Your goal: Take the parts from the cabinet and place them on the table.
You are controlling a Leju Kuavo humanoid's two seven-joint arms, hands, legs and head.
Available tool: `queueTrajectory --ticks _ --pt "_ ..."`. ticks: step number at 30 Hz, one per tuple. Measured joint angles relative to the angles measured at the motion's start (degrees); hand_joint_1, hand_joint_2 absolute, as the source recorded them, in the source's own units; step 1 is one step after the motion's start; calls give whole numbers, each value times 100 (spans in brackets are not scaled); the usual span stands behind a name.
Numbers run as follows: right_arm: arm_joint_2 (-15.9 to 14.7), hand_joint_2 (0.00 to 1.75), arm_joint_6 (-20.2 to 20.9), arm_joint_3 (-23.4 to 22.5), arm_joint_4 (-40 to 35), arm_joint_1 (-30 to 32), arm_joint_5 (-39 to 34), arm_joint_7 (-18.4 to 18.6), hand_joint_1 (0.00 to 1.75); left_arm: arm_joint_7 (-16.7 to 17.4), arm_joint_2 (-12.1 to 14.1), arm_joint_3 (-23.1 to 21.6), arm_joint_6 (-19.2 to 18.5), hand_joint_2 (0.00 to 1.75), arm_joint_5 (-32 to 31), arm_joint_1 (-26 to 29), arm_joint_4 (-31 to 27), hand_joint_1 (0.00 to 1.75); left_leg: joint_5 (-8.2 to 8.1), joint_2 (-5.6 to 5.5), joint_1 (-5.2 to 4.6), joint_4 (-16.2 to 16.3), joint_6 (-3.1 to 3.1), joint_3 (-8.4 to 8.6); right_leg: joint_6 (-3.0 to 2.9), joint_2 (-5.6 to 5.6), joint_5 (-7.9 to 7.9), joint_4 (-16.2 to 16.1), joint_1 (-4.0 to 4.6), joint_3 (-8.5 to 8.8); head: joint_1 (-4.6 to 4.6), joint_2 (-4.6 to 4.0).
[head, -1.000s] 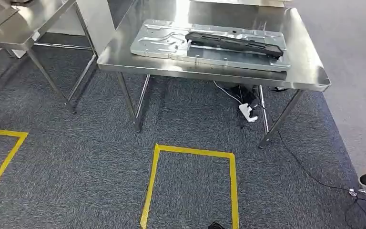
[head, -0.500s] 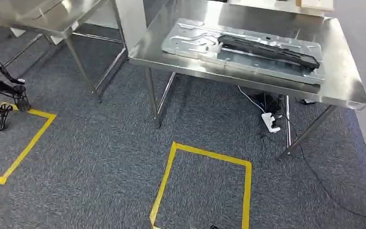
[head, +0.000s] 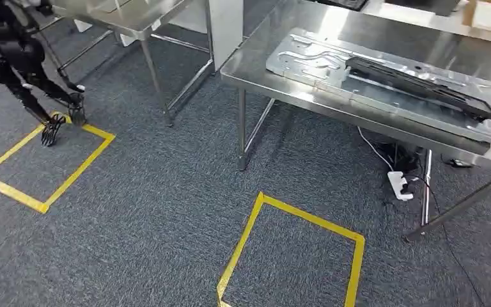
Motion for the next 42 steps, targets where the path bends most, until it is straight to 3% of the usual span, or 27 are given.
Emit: queueTrajectory --ticks 1,2,3,4,6,8,9,11,12,13,17,18,19,20,22,23,25,27,28,29,32,33,34,35,38,40,42 --pt "7 0 56 61 0 -12 67 39 0 63 2 0 35 0 15 12 0 0 13 -77 13 -32 -45 -20 -36 -68 -3 -10 31 21 7 0" --pt "32 0 102 120 0 -10 125 67 0 126 13 0 48 0 11 18 2 0 -1 -91 -25 -18 -80 -13 -87 -156 34 -95 -67 101 0 0" --pt "24 0 151 157 0 -4 186 131 0 168 11 0 48 0 -2 29 2 0 -79 246 -44 87 -116 -33 -107 -231 44 -135 -57 142 0 0" --pt "24 0 188 205 0 15 218 153 0 216 11 0 52 0 -11 25 2 0 -257 470 -28 344 -156 -169 -134 -298 45 -145 -55 152 -39 0" --pt "33 0 275 282 0 30 273 188 0 315 11 0 55 0 -7 8 2 0 -682 644 28 1216 -213 -607 -157 -473 24 -143 -38 158 -37 0" --pt "33 0 339 350 0 29 286 212 0 393 4 0 66 0 0 10 2 0 -762 678 60 1675 -249 -859 -148 -629 -7 -132 -43 166 -37 0" --pt "35 0 350 380 0 29 286 214 0 417 0 0 85 0 11 14 2 0 -605 690 76 1521 -259 -782 -142 -694 -26 -127 -46 181 -37 0" --pt "46 0 363 417 0 27 290 229 0 443 0 0 133 0 39 26 2 0 -56 801 86 519 -249 -253 -106 -823 -82 -114 -56 249 -39 0" --pt "46 0 378 445 0 26 297 229 0 443 0 0 150 0 46 23 2 0 65 1014 77 1 -229 2 -75 -877 -115 -114 -55 296 -35 0" --pt "46 0 391 472 0 23 306 234 0 443 -13 -2 153 0 50 12 2 0 -5 1054 2 -1 -194 50 -40 -920 -135 -126 -9 305 -39 0" --pt "50 0 424 546 0 -22 321 245 0 439 -31 -2 194 0 59 19 2 0 20 856 -3 -66 -52 43 83 -1074 -168 -165 -12 391 -37 0" --pt "50 0 424 562 -2 -23 334 251 0 439 -39 0 199 0 61 26 2 0 50 807 47 -122 -10 100 131 -930 -240 -116 -54 373 -33 0" --pt "50 0 430 577 -2 -15 339 253 0 439 -48 -2 203 0 59 26 2 0 51 759 41 -138 0 115 135 -669 -386 111 -50 282 -28 0" --pt "50 0 439 596 -2 -14 349 256 0 441 -48 -2 203 0 57 18 2 0 55 716 40 -137 33 108 130 -540 -596 513 -39 75 -17 0" --pt "50 0 452 634 -2 -7 358 286 0 459 -66 -2 208 0 48 12 2 0 44 605 22 -134 61 107 126 -450 -923 1421 -28 -419 -22 0" --pt "50 0 457 645 -2 5 363 302 0 479 -68 -2 212 0 35 14 2 0 38 534 18 -129 69 110 117 -443 -926 1670 -17 -589 -22 0" --pt "50 0 509 664 -2 19 371 345 0 522 -68 -9 236 0 -11 15 2 0 25 351 18 -113 68 138 94 -429 -485 1273 -19 -507 -22 0" --pt "50 0 551 686 -2 22 380 363 0 557 -70 -20 264 0 -22 12 2 0 -17 182 27 -54 32 146 70 -275 89 315 -40 -138 -20 0" --pt "50 0 557 710 0 26 387 369 0 562 -70 -24 280 0 -24 19 2 0 -40 133 26 -21 4 109 42 -15 32 169 -60 -78 -22 0" --pt "63 0 559 739 4 23 387 376 0 568 -68 -28 306 0 -24 3 2 0 -65 66 -2 55 -36 54 41 84 -1 51 -76 -74 -24 0" --pt "94 0 590 804 4 9 411 387 0 581 -66 -35 345 0 -9 13 4 0 -17 -107 49 13 -125 -1 -45 -96 18 77 -36 -44 -26 0" --pt "103 0 605 811 4 16 419 385 0 594 -35 -35 356 0 -7 15 4 0 -47 -51 48 41 -145 -20 -91 -195 30 28 -75 -9 -24 0" --pt "101 0 618 819 4 19 448 385 0 596 -39 -37 367 0 -7 19 4 0 -139 289 12 184 -185 -57 -109 -252 35 15 -68 26 -33 0" --pt "107 0 638 830 4 27 463 374 0 609 -39 -37 376 0 -7 16 4 0 -336 495 21 542 -222 -232 -139 -338 27 7 -62 35 -35 0" --pt "109 0 656 881 4 34 472 345 0 634 -44 -46 389 0 -9 4 4 0 -745 656 43 1612 -264 -790 -171 -570 6 8 -39 41 -37 0" --pt "109 0 658 911 4 31 470 315 0 647 -42 -70 393 0 -18 7 4 0 -455 694 52 1358 -248 -671 -174 -724 -13 8 -30 63 -39 0" --pt "109 0 658 944 4 24 461 304 0 634 -35 -81 411 0 -28 14 4 0 -2 877 31 394 -178 -144 -153 -841 -37 7 -21 107 -37 0"
